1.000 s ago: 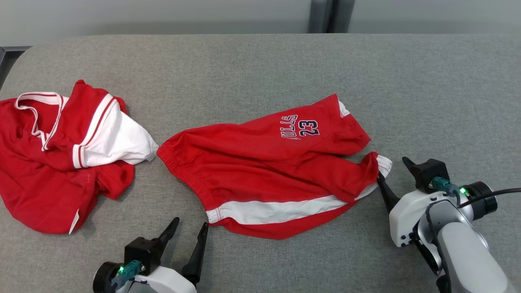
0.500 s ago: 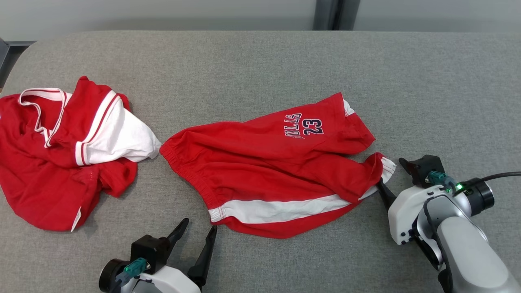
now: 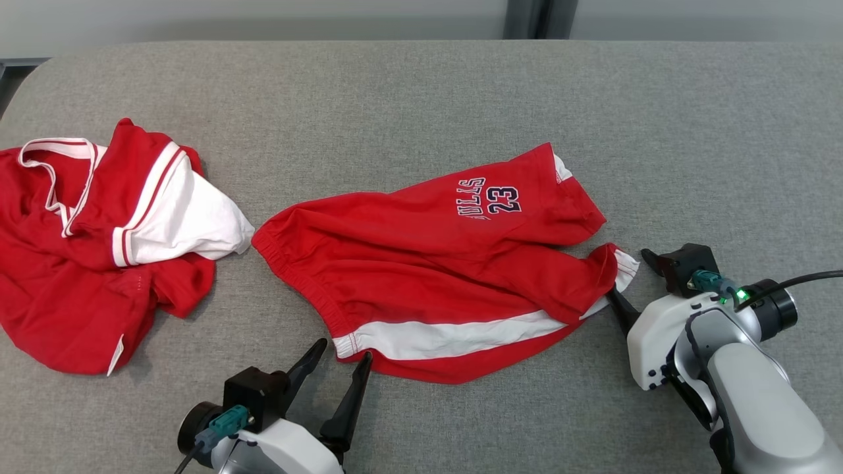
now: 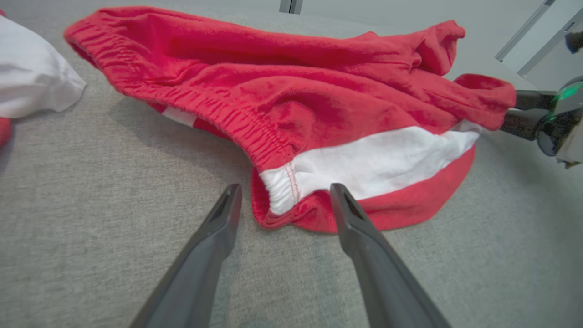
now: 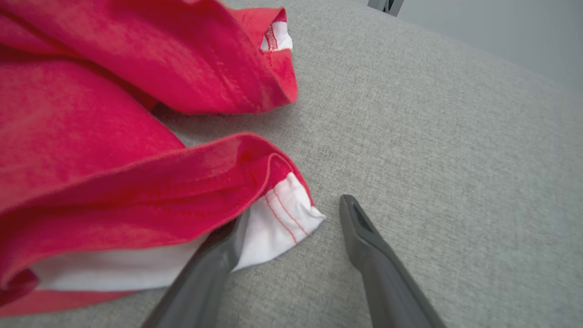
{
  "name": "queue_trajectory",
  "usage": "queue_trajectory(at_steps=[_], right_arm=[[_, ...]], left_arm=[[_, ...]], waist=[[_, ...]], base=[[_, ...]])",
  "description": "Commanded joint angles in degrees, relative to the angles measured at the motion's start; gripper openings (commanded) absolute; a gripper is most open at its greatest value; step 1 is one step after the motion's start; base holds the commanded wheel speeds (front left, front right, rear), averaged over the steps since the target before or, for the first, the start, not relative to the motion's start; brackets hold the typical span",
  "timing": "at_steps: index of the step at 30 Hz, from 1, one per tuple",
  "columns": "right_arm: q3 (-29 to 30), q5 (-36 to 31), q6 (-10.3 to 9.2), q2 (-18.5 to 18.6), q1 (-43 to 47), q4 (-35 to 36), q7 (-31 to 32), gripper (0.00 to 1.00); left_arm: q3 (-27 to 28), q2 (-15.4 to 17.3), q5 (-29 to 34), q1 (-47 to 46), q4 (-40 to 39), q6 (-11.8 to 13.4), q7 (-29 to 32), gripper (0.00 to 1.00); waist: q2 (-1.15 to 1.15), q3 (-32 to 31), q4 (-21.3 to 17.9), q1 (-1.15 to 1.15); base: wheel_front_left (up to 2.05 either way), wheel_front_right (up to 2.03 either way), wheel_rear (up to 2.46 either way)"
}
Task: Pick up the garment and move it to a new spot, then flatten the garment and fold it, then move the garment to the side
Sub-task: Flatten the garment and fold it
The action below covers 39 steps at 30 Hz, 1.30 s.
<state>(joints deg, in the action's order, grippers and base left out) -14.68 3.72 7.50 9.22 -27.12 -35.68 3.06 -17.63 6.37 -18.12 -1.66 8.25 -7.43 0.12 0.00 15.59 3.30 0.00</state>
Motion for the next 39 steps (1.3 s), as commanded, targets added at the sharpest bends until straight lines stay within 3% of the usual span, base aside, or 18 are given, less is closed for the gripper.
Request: queue_trajectory(at_steps=[1,2,3,4,5,6,7,8,9,14,18,22,23,29,35,39], right_arm=[[-0.1,0.3,-0.01,0.6,0.2,-0.7,0.3,1.0],[-0.2,0.4,-0.01,0.6,0.2,-0.7,0.2,1.0],[-0.2,0.5,-0.01,0.6,0.3,-0.9,0.1,1.0],[-0.4,0.6,-0.01,0.5,0.3,-1.0,0.2,0.82],[-0.5,0.7,-0.01,0.4,0.3,-1.1,0.2,0.49],[-0.7,1.0,-0.01,0.3,0.2,-1.1,0.0,0.45],[-0.8,1.3,-0.01,0.2,0.2,-1.2,-0.1,0.18],[-0.9,2.0,-0.01,0.1,0.3,-1.2,-0.1,0.03],[-1.0,2.8,-0.01,0.0,0.5,-1.2,-0.1,0.0],[-1.1,8.7,-0.01,0.8,1.8,1.3,-0.6,0.0],[0.4,17.0,-0.01,1.9,4.5,7.6,-0.2,0.0],[2.5,27.0,-0.01,4.5,8.5,19.5,2.2,0.0],[2.5,27.0,-0.01,4.5,8.5,19.5,2.2,0.0],[7.5,37.3,0.02,7.7,15.3,39.8,7.7,0.0],[12.7,46.4,0.02,7.2,20.4,58.2,13.3,0.0],[17.4,52.1,0.02,6.1,21.7,66.5,15.7,0.0]], left_arm=[[0.0,0.6,-0.5,-1.1,-0.1,-0.1,0.2,0.59],[-0.3,0.7,-0.7,-1.3,-0.1,-0.1,0.3,0.36],[-0.5,0.8,-0.9,-1.5,0.1,-0.1,0.4,0.0],[-0.8,0.9,-1.3,-1.6,0.3,-0.1,0.5,0.0],[-1.0,1.0,-1.4,-1.7,0.5,-0.1,0.4,0.0],[-1.2,1.4,-1.7,-1.8,0.7,-0.1,0.3,0.0],[-1.3,1.5,-1.9,-1.8,0.9,-0.1,0.1,0.0],[-1.4,1.5,-2.1,-1.9,1.0,-0.1,0.0,0.0],[-1.7,1.5,-2.4,-2.0,1.0,-0.1,0.0,0.0],[-2.5,2.2,-5.2,-1.1,-0.8,-0.1,0.7,0.0],[-2.1,3.2,-9.4,1.1,-6.4,-0.1,2.3,0.0],[-0.9,5.3,-14.0,4.4,-16.0,-0.1,5.2,0.0],[-0.9,5.3,-14.0,4.4,-16.0,-0.1,5.2,0.0],[1.9,8.6,-20.0,8.9,-32.4,0.1,9.4,0.0],[2.6,10.2,-25.1,10.3,-47.4,0.5,13.2,0.0],[4.0,11.3,-27.1,8.9,-54.1,1.2,15.4,0.0]], waist=[[0.0,0.1,-0.2,0.0],[0.0,0.1,-0.3,0.0],[0.0,0.1,-0.4,0.0],[0.0,0.1,-0.5,0.0],[0.0,0.1,-0.6,0.0],[0.0,0.0,-0.7,0.0],[0.0,-0.1,-0.9,0.0],[0.0,-0.2,-1.0,0.0],[0.0,-0.4,-1.1,0.0],[0.0,-1.7,-1.5,0.0],[0.0,-3.2,-2.2,0.0],[0.0,-4.6,-3.5,0.0],[0.0,-4.6,-3.5,0.0],[0.0,-5.8,-6.1,0.0],[0.0,-5.0,-8.5,0.0],[0.0,-3.8,-9.9,0.0]], base=[[0.0,0.0,0.0],[0.0,0.0,0.0],[0.0,0.0,0.0],[0.0,0.0,0.0],[0.0,0.0,0.0],[0.0,0.0,0.0],[0.0,0.0,0.0],[0.0,0.0,0.0],[0.0,0.0,0.0],[0.0,0.0,0.0],[0.0,0.0,0.0],[0.0,0.0,0.0],[0.0,0.0,0.0],[0.0,0.0,0.0],[0.0,0.0,0.0],[0.0,0.0,0.0]])
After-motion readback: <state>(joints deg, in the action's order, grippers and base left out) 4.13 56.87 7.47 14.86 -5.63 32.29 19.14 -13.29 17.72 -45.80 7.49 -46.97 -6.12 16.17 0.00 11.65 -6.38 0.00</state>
